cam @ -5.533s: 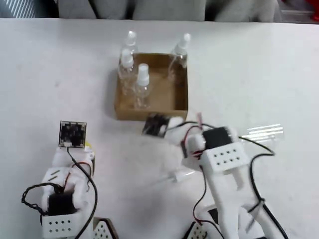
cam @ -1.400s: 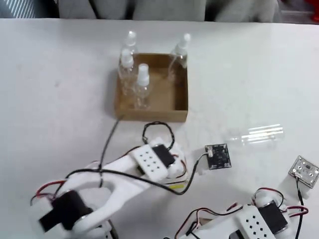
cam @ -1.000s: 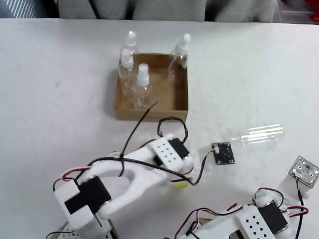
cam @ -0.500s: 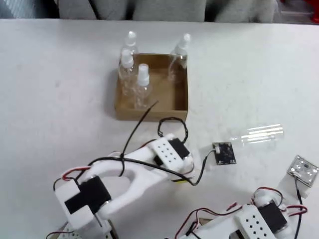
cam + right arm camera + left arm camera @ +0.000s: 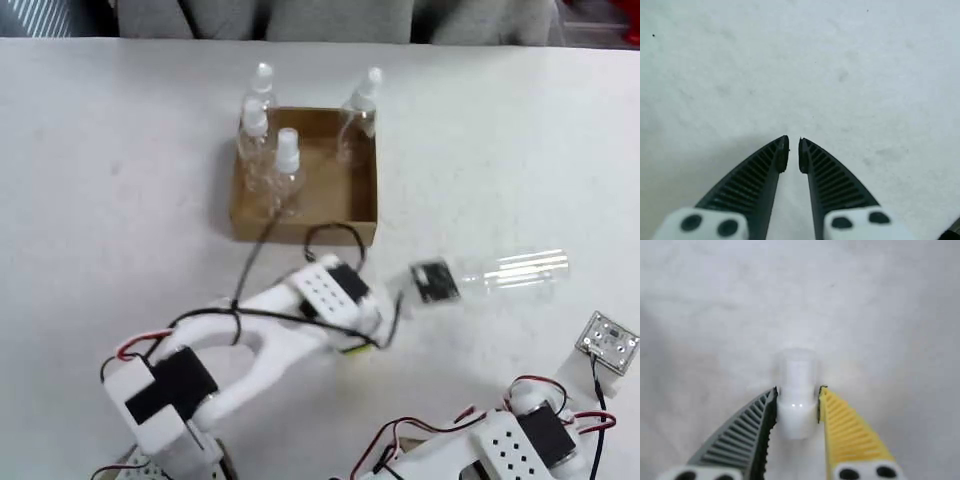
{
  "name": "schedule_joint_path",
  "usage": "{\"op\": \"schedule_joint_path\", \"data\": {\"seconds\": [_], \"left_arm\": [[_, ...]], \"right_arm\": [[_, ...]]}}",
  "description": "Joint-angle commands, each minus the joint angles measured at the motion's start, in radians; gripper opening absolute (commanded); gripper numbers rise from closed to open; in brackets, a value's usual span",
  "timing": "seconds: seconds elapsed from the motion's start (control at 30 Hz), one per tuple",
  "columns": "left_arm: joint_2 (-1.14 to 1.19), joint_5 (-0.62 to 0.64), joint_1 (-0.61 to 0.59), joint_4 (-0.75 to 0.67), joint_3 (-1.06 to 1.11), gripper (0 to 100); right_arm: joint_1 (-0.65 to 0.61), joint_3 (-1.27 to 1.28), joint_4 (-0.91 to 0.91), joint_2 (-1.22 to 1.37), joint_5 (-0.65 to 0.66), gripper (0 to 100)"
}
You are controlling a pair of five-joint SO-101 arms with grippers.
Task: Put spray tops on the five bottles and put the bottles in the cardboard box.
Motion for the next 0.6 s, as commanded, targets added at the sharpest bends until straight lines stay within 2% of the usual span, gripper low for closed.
{"op": "schedule_joint_path", "data": {"seconds": [0.0, 0.37, 0.57], "left_arm": [[-0.116, 0.044, -0.101, 0.044, -0.020, 5], [-0.512, 0.049, -0.383, 0.032, 0.330, 5], [-0.611, 0.051, -0.573, -0.077, 0.505, 5]], "right_arm": [[-0.067, -0.003, -0.008, -0.008, -0.002, 1.8], [-0.104, -0.002, -0.022, -0.008, -0.008, 1.8], [-0.170, -0.040, -0.027, -0.001, -0.003, 1.8]]}}
